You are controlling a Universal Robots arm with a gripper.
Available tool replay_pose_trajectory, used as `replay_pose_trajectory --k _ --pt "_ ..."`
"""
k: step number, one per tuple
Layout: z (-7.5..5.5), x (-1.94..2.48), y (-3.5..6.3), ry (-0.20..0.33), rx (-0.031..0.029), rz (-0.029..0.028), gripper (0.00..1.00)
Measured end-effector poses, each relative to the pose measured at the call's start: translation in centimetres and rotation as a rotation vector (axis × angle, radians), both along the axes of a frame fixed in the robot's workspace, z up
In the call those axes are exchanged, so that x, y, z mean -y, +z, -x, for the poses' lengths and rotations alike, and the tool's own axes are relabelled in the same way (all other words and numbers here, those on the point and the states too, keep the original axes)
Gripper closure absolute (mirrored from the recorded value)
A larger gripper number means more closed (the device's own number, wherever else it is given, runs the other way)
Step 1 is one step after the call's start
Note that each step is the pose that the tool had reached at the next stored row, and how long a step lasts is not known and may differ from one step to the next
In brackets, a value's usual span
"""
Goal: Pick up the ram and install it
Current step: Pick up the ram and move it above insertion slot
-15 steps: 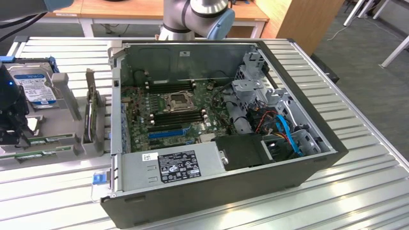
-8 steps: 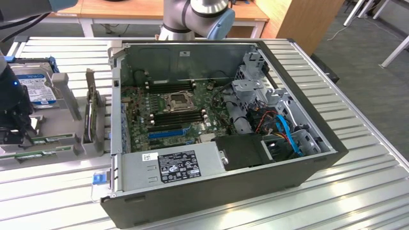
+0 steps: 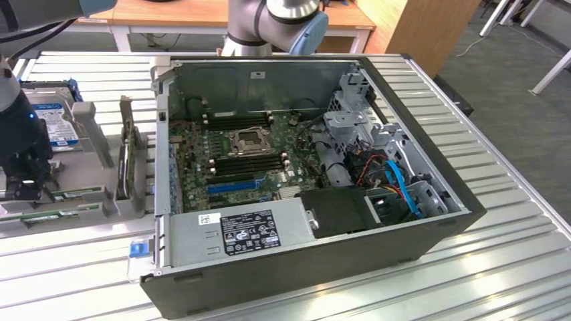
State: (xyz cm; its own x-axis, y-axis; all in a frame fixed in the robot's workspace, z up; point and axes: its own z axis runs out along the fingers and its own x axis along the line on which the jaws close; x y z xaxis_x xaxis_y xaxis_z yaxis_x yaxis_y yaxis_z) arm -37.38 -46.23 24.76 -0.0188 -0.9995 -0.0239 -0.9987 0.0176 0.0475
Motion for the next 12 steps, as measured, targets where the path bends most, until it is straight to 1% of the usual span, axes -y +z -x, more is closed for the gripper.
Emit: replay_pose_trajectory --k 12 --pt "-0.01 0.0 -0.14 0.0 0.0 -0.0003 0.7"
